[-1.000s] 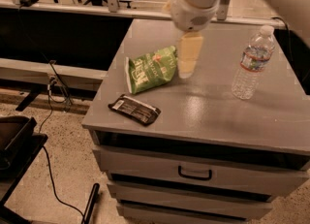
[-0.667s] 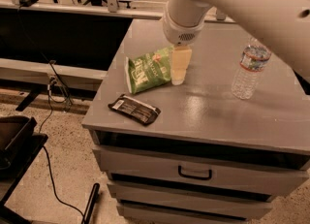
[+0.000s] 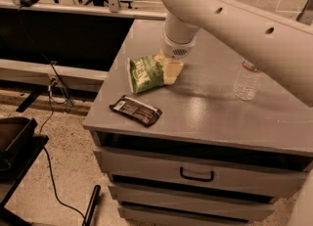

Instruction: Pick green jalapeno chip bag

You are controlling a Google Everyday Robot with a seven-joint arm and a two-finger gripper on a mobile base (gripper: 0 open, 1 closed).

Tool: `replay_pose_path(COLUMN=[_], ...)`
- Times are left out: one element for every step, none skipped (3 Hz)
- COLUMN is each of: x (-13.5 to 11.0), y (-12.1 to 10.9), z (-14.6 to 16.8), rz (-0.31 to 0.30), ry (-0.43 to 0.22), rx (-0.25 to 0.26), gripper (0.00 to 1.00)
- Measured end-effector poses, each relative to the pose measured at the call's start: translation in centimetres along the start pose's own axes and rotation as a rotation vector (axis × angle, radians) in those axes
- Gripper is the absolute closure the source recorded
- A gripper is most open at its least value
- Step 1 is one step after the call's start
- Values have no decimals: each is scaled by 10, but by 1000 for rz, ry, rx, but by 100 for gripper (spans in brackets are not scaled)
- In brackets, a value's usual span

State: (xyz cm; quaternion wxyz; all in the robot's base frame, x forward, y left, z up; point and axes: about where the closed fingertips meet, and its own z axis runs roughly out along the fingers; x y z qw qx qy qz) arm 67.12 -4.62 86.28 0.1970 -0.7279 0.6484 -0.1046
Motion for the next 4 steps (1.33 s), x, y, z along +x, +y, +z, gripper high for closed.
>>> replay_pose_path(x=[3,8,9,8], y=[0,-6,-12,-13], z=[2,-19,-67,-118], rz=[53,119,154,146], ry=[-96,-266,-423,-504], rx=[-62,-110,-96,-46], gripper=[64,88,100,100])
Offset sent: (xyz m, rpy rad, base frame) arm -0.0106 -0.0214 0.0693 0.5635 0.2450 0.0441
